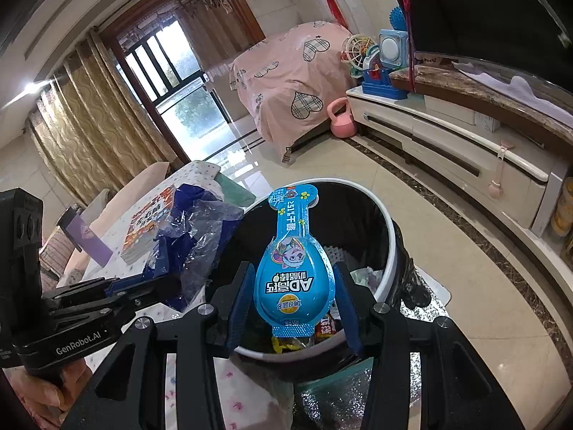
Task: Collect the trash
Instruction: 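Carry blue bag and lollipop over the bin and release both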
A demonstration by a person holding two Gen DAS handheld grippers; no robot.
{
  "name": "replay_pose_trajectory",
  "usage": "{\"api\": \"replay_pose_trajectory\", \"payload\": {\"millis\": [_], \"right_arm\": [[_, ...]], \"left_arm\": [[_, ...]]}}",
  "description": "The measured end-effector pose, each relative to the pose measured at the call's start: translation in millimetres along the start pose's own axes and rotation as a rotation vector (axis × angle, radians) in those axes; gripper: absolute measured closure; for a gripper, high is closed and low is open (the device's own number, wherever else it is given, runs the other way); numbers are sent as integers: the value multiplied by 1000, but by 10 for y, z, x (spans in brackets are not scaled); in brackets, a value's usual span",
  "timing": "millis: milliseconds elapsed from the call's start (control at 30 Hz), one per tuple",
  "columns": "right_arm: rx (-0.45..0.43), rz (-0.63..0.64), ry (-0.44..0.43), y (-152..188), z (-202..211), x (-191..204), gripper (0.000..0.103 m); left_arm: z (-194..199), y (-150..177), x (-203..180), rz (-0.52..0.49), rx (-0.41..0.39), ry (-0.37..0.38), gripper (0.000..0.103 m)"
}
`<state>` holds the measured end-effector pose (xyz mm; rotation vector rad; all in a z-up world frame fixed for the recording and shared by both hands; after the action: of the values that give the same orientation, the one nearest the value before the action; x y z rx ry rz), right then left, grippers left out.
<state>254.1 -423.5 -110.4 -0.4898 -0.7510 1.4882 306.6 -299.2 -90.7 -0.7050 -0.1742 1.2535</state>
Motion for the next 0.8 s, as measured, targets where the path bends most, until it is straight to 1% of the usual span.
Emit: {"api": "replay_pose_trajectory", "payload": {"millis": [233,600,667,700,733,767,800], "right_arm": [[11,9,9,-74,-79,-66,57],[39,12,16,-74,-168,-129,57],[44,14,18,-83,-183,-134,57],[46,13,16,-89,-191,-138,57],[47,13,15,-92,-195,-140,56],[50,13,15,-98,-202,-140,55],[54,12,13,-99,-213,-143,55]], "left_arm": [[-142,-16,3,1,27,-9,83],[-242,-51,-41,2,49,-13,82],[-246,-51,-46,0,49,-16,77],[-246,-51,-40,2,51,-17,70],[-246,-52,-35,8,54,-17,60],[-241,-54,-30,14,53,-15,55],[-234,-56,-29,17,51,-15,47]]}}
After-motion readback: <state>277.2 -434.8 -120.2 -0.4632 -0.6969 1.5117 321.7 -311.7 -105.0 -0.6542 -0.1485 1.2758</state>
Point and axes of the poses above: each gripper's, at about its wrist camera, not at the fingertips, and z roughly against the way its jaws point, x to its left, y to its underside, the point moved 10 cm from there along -z, roughly the way its jaws point, and after that the axes turned 12 degrees about z, right-handed, at the moved point
